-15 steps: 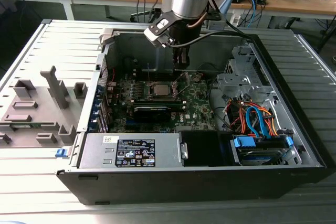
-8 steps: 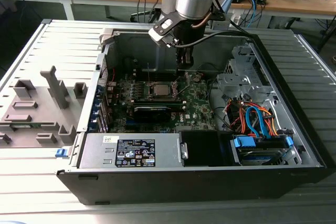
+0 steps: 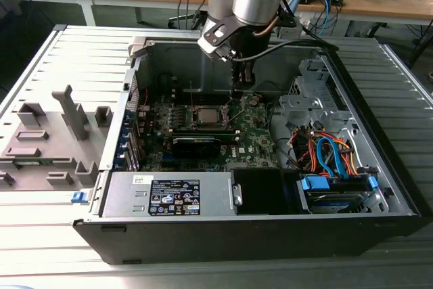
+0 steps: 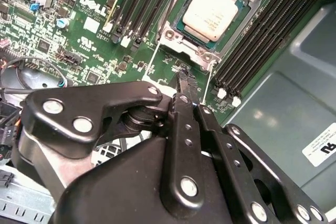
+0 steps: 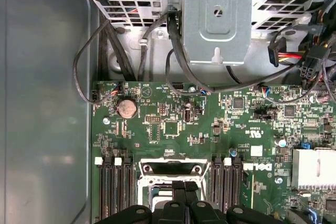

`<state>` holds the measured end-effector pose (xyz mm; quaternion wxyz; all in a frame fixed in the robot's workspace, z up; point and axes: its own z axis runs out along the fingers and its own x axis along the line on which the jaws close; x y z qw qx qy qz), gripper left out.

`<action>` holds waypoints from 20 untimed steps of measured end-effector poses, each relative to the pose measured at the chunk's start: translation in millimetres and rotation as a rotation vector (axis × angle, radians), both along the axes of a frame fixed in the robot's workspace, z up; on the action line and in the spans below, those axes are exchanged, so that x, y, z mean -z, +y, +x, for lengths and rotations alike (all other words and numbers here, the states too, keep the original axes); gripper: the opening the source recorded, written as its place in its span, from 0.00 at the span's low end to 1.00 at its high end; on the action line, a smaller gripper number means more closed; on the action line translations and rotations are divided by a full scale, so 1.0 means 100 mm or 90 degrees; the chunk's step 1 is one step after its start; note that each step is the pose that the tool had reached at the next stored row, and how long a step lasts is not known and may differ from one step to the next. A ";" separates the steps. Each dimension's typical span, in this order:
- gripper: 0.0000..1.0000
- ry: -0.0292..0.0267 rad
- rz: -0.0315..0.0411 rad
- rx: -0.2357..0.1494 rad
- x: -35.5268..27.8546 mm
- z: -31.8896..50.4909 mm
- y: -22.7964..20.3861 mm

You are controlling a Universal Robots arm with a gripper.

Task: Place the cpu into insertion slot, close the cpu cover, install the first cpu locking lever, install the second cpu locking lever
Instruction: 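Close the cpu cover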

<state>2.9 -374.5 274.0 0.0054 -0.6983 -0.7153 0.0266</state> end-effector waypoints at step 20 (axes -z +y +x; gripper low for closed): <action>0.11 0.0050 0.0283 -0.031 0.025 0.331 0.000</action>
